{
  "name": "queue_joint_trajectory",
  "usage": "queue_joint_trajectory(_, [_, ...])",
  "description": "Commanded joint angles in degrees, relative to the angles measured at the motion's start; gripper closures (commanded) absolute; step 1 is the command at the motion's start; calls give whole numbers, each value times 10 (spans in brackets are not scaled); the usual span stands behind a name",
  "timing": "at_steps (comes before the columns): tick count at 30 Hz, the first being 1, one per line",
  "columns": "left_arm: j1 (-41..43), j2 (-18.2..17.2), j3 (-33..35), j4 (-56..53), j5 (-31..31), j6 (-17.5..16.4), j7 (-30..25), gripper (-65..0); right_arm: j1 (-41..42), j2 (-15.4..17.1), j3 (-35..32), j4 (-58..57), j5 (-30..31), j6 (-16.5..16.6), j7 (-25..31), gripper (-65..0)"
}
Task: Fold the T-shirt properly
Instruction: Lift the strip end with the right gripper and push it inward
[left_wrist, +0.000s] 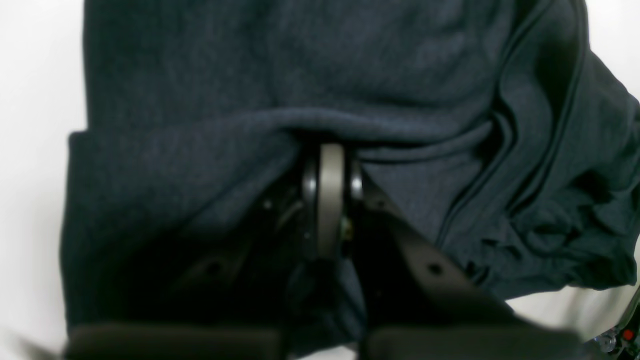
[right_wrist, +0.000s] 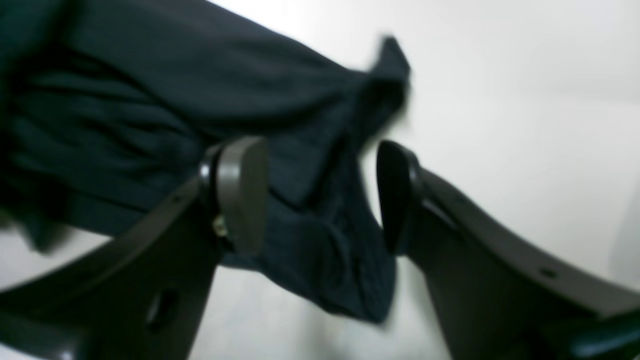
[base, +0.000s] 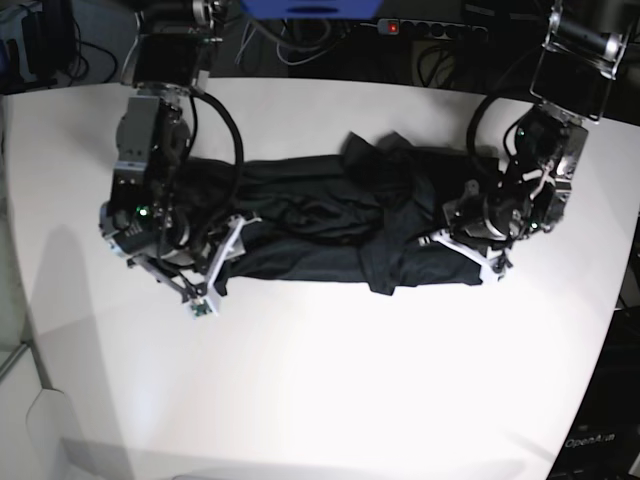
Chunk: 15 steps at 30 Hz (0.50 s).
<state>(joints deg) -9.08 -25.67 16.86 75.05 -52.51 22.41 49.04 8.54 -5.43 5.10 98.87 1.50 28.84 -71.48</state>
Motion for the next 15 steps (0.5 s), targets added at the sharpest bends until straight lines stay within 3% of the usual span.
queue_joint_trajectory(1, [16, -1, 6, -15, 30, 25, 31, 0, 12, 4, 10, -5, 12, -3, 9, -356])
queue_joint_trajectory(5, [16, -1, 6, -15, 30, 25, 31, 0, 19, -2, 90, -36, 13, -3, 34, -352])
queue_joint_trajectory(9, [16, -1, 6, -15, 30, 25, 31, 0, 22, 21, 95, -86, 14, 1, 51, -365])
queue_joint_trajectory(15, [15, -1, 6, -15, 30, 25, 31, 0, 10, 33, 64, -101, 14, 70, 66, -427])
